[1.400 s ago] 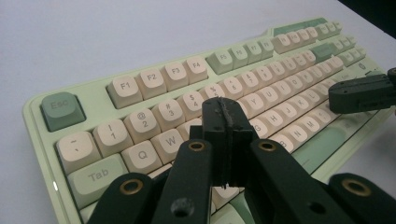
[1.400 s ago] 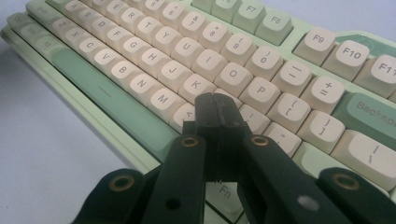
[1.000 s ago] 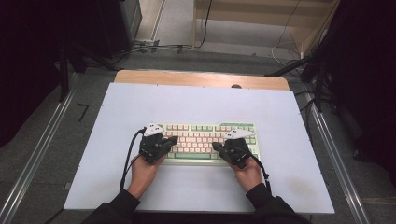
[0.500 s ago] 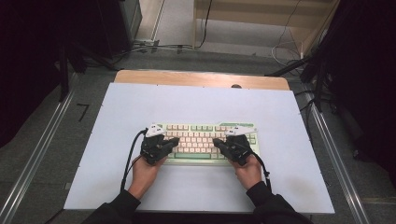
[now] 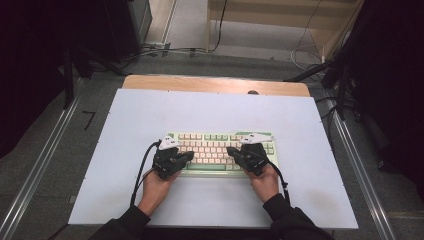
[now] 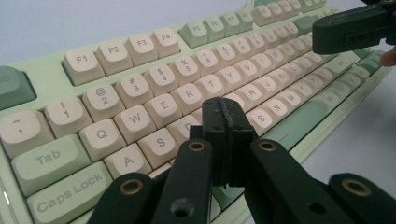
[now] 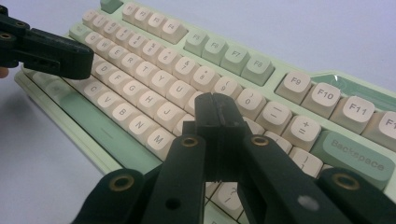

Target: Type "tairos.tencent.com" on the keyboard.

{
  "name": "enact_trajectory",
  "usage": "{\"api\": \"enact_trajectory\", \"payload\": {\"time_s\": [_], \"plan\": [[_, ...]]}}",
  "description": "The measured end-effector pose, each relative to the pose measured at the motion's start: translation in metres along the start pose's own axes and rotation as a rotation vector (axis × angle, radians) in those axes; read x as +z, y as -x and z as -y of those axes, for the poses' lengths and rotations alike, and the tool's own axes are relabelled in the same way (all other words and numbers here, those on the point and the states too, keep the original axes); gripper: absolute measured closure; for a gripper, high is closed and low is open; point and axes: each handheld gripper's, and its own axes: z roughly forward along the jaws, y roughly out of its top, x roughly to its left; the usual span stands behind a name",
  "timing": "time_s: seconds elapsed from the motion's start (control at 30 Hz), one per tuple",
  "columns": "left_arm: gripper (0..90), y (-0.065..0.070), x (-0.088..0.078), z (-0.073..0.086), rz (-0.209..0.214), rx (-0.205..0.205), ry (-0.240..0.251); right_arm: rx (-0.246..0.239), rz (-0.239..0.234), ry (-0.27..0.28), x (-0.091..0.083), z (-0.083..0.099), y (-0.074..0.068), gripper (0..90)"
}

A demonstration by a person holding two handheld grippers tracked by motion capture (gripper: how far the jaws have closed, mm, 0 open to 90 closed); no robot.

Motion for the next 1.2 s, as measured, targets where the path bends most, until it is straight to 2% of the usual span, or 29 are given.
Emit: {"api": "enact_trajectory", "payload": {"time_s": [0.37,0.8,1.2], "plan": [[90.0,0.003,0.005,0.003,0.005,0.014,-0.022,-0.001,0.002,-0.002,0.003,-0.002,-0.001,87.1],[90.0,0.005,0.008,0.004,-0.007,0.035,-0.046,-0.003,0.001,-0.008,0.005,-0.002,-0.002,87.0],[90.0,0.0,-0.003,0.0,0.001,-0.003,0.033,-0.008,0.009,-0.013,0.009,-0.002,-0.002,87.1]]}}
